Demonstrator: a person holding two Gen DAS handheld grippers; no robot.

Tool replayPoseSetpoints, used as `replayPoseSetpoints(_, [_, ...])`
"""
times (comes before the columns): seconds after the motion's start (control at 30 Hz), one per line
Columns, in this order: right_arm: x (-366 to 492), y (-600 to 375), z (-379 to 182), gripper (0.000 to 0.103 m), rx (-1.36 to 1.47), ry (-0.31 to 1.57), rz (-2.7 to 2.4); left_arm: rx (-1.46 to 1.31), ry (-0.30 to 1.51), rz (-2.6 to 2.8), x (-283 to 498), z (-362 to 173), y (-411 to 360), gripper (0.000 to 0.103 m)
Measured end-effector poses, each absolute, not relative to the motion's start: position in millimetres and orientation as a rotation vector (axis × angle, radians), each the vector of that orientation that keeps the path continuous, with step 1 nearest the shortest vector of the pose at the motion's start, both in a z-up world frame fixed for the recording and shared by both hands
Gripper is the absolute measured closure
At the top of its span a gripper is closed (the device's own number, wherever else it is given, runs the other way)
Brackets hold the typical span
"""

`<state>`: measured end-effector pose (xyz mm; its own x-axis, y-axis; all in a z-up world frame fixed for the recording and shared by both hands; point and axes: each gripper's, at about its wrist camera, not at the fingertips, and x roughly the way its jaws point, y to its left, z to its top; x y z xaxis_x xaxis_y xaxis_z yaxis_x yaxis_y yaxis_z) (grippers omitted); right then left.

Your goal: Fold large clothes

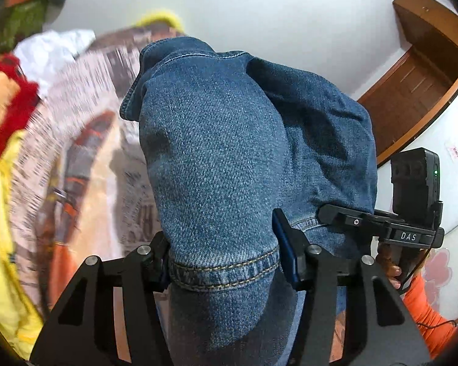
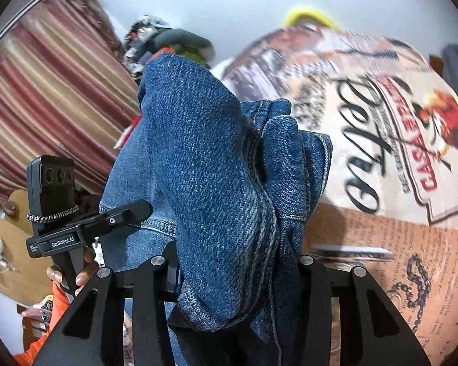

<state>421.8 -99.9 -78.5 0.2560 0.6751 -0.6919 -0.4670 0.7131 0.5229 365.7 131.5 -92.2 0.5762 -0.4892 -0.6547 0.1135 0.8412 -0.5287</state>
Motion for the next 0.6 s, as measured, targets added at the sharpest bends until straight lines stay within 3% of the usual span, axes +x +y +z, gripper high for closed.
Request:
replayPoseSetpoints(0.27, [399,-38,-53,0.061,0.213,1.038,0.861,-0.461,0.84,-0.286,329,-67,190,0.048])
replayPoseSetpoints(0.6, [398,47,-120,0.061,0.193,1.211,0.914,-0.555,0.96,-0.167,314,-133,261,0.048])
